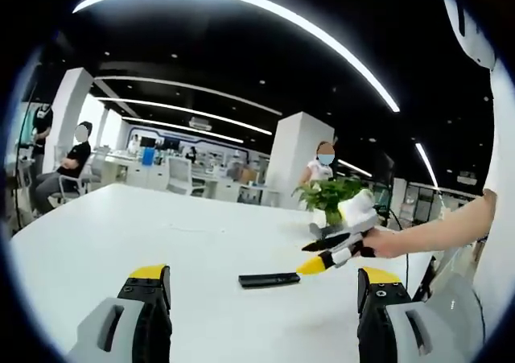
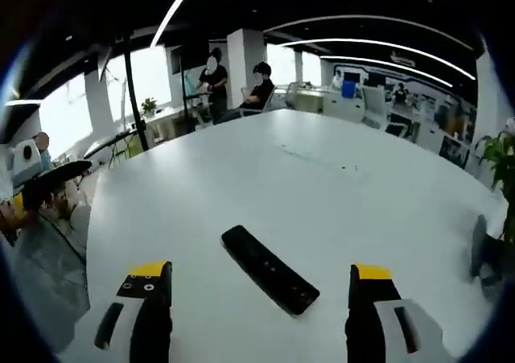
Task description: Press the specified remote control buttons in sequence, fully releasing each button before pressing the next.
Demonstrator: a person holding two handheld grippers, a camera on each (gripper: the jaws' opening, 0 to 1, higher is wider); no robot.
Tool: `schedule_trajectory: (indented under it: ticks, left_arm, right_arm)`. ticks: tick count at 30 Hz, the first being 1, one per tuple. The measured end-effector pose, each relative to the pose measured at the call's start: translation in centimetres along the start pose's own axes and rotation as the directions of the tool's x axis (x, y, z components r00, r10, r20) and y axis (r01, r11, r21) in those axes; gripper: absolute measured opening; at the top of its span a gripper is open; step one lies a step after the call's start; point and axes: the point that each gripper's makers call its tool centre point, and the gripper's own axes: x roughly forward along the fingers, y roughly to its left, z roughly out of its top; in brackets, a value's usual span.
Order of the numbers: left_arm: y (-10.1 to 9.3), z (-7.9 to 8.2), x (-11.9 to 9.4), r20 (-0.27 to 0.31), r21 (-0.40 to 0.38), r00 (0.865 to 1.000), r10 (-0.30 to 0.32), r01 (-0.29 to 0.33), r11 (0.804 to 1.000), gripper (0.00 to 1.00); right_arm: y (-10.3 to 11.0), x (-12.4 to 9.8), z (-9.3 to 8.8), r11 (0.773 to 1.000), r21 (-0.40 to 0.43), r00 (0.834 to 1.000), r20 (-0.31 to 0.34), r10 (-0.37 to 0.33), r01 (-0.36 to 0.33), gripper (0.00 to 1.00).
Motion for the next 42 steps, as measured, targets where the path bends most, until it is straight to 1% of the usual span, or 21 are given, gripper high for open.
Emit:
schedule_trajectory:
  ticks: [2, 4, 6, 8, 11, 13, 14, 17, 19, 24, 26, 28, 29, 30, 31, 32, 35, 36, 39, 40, 42]
  left_arm:
    - [0.0, 0.0, 0.0, -0.003, 0.004, 1.000, -0.002, 0.002, 1.000, 1.00]
    - [-0.1, -0.1, 0.0, -0.006, 0.004, 1.000, -0.005, 0.005, 1.000, 1.00]
    - [-0.2, -0.1, 0.0, -0.008, 0.006, 1.000, -0.008, 0.008, 1.000, 1.00]
    - [-0.2, -0.2, 0.1, -0.011, 0.005, 1.000, -0.009, 0.009, 1.000, 1.00]
    - [-0.2, -0.2, 0.1, -0.010, 0.005, 1.000, -0.009, 0.009, 1.000, 1.00]
    - [-0.2, -0.2, 0.1, -0.012, 0.003, 1.000, -0.011, 0.011, 1.000, 1.00]
    - [-0.2, -0.2, 0.1, -0.015, 0.003, 1.000, -0.013, 0.013, 1.000, 1.00]
    - [-0.3, -0.3, 0.1, -0.016, 0.007, 1.000, -0.014, 0.015, 1.000, 1.00]
    - [-0.3, -0.2, 0.2, -0.014, 0.005, 1.000, -0.016, 0.016, 1.000, 1.00]
    - [-0.4, -0.2, 0.2, -0.016, 0.008, 1.000, -0.019, 0.020, 1.000, 1.00]
    - [-0.4, -0.3, 0.2, -0.017, 0.010, 1.000, -0.019, 0.019, 1.000, 1.00]
    - [-0.3, -0.3, 0.2, -0.017, 0.010, 1.000, -0.015, 0.016, 1.000, 1.00]
    - [-0.2, -0.3, 0.1, -0.016, 0.013, 1.000, -0.010, 0.010, 1.000, 1.00]
    - [-0.1, -0.3, 0.1, -0.013, 0.011, 1.000, -0.009, 0.009, 1.000, 1.00]
    - [0.0, -0.2, 0.1, -0.009, 0.009, 1.000, -0.006, 0.006, 1.000, 1.00]
    - [0.0, -0.1, 0.0, -0.006, 0.010, 1.000, -0.001, 0.001, 1.000, 1.00]
    - [0.2, -0.1, -0.1, -0.002, 0.008, 1.000, 0.005, -0.005, 1.000, 1.00]
    - [0.2, -0.1, -0.1, -0.003, 0.009, 1.000, 0.008, -0.008, 1.000, 1.00]
    - [0.2, -0.2, -0.2, -0.006, 0.014, 1.000, 0.010, -0.010, 1.000, 1.00]
    - [0.1, -0.2, -0.2, -0.007, 0.018, 1.000, 0.010, -0.010, 1.000, 1.00]
    - [0.0, -0.2, -0.2, -0.009, 0.021, 1.000, 0.007, -0.007, 1.000, 1.00]
  right_arm:
    - [0.9, -1.5, -0.2, 1.000, -0.002, 0.999, 0.027, -0.020, 0.020, 0.99]
    - [2.0, -2.8, 0.0, 1.000, 0.010, 0.998, 0.065, -0.022, 0.022, 0.99]
    - [2.9, -4.1, -0.1, 0.999, 0.037, 0.997, 0.080, -0.023, 0.020, 0.99]
    - [3.3, -5.1, 0.0, 0.998, 0.053, 0.994, 0.102, -0.039, 0.034, 0.99]
    - [3.6, -6.8, 0.2, 0.994, 0.097, 0.987, 0.145, -0.069, 0.055, 0.99]
    - [3.6, -8.0, 0.1, 0.989, 0.120, 0.981, 0.163, -0.103, 0.084, 0.99]
    - [3.4, -8.6, 0.0, 0.984, 0.143, 0.977, 0.166, -0.131, 0.107, 0.99]
    - [3.3, -10.3, 0.0, 0.973, 0.185, 0.965, 0.194, -0.174, 0.139, 0.99]
    - [3.3, -11.5, -0.1, 0.968, 0.196, 0.955, 0.216, -0.201, 0.159, 0.99]
    - [3.6, -14.3, -1.3, 0.954, 0.217, 0.944, 0.208, -0.255, 0.210, 0.99]
    - [3.9, -15.4, -1.7, 0.948, 0.218, 0.937, 0.212, -0.278, 0.232, 0.99]
    - [3.9, -16.2, -1.9, 0.941, 0.217, 0.925, 0.225, -0.308, 0.260, 0.99]
    - [3.8, -16.8, -2.1, 0.931, 0.222, 0.911, 0.233, -0.339, 0.289, 0.99]
    - [3.6, -17.2, -2.3, 0.925, 0.223, 0.901, 0.246, -0.358, 0.307, 0.99]
    - [3.5, -17.3, -2.5, 0.923, 0.227, 0.898, 0.245, -0.364, 0.312, 0.99]
    - [3.4, -17.5, -2.6, 0.916, 0.238, 0.891, 0.252, -0.378, 0.322, 0.99]
    - [3.1, -17.9, -3.1, 0.907, 0.260, 0.882, 0.256, -0.396, 0.331, 0.99]
    - [2.9, -18.1, -3.2, 0.904, 0.263, 0.877, 0.262, -0.404, 0.337, 0.99]
    - [2.7, -18.2, -3.6, 0.891, 0.300, 0.870, 0.261, -0.419, 0.340, 0.99]
    - [2.7, -18.1, -3.6, 0.889, 0.305, 0.871, 0.253, -0.421, 0.341, 0.99]
    - [2.9, -18.1, -3.3, 0.892, 0.290, 0.867, 0.264, -0.423, 0.346, 0.99]
